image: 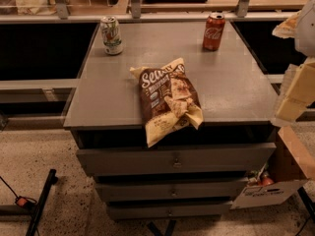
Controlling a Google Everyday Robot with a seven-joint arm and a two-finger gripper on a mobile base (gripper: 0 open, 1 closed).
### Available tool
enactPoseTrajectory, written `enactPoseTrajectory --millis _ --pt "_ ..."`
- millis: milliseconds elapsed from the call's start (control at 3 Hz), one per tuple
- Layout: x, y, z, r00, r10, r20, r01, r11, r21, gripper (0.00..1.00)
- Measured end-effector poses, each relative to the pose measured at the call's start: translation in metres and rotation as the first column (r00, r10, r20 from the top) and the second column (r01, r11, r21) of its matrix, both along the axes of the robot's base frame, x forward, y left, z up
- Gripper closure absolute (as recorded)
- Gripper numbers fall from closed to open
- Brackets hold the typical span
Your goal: Knock 7up can over
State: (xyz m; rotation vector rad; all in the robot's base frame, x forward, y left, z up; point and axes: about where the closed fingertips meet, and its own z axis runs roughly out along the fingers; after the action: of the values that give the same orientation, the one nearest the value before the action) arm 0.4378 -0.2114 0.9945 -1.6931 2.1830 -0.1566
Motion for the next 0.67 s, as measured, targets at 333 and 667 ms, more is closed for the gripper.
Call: enactPoseTrajectory --millis 333,667 --pt "0.000 0.000 0.000 1.0000 0.000 0.001 0.000 1.000 0.000 0.00" --pt "0.023 0.001 0.005 0.9989 -0.031 0.036 0.029 0.998 0.050 0.00"
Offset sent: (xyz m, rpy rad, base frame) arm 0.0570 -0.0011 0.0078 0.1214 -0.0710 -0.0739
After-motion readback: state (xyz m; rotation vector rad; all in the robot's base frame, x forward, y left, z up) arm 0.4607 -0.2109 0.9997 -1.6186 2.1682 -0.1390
